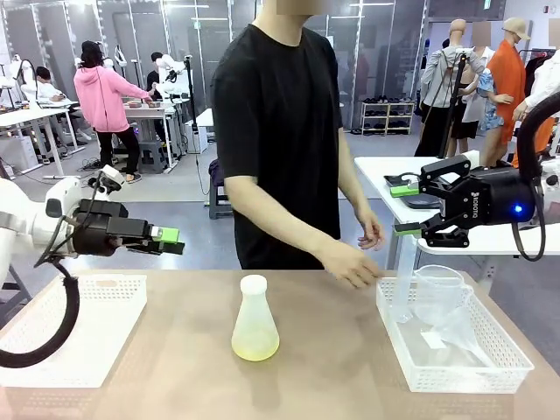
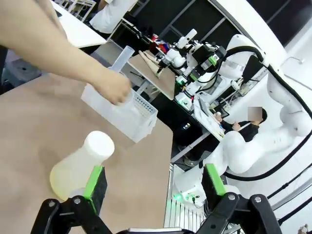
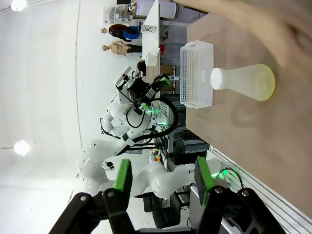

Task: Prepare the solutions needed for the experiment.
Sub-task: When the human places the Big flask in the center of the table, pick up the Big flask and place it in the left Organizing basket.

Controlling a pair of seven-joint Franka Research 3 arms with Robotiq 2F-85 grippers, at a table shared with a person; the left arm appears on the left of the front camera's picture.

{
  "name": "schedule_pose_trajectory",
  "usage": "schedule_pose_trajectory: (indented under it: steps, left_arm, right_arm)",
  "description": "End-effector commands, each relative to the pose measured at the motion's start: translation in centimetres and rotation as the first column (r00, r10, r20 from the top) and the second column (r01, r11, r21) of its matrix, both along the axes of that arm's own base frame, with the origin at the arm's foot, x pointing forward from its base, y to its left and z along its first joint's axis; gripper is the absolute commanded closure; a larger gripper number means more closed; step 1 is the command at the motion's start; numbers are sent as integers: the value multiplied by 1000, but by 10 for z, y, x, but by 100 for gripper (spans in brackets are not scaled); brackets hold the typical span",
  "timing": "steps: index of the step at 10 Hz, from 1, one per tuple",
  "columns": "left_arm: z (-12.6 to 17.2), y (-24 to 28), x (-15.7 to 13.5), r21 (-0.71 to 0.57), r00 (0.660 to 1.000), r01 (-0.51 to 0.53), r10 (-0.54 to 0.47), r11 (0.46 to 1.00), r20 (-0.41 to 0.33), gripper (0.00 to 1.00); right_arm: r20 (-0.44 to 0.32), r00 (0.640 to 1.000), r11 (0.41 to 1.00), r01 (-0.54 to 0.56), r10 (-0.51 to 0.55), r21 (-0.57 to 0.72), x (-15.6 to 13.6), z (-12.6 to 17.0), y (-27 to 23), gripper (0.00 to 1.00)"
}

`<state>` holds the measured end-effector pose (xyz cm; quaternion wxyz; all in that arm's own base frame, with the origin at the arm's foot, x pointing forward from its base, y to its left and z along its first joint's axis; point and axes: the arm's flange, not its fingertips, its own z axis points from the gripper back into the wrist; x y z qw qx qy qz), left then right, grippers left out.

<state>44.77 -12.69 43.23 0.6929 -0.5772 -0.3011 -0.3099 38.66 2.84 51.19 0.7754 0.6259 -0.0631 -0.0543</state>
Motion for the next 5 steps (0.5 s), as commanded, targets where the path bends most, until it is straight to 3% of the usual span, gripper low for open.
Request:
schedule_pose_trajectory:
  steps: [1,5]
  left_arm:
    - [1,6,-6,12,1000,-21,21,1000,-14,0]
    - [1,6,-6,12,1000,-21,21,1000,-14,0]
  right_arm:
    - [5,1000,1000,-5,5,6,0,1,0,34]
    - [5,1000,1000,-5,5,6,0,1,0,34]
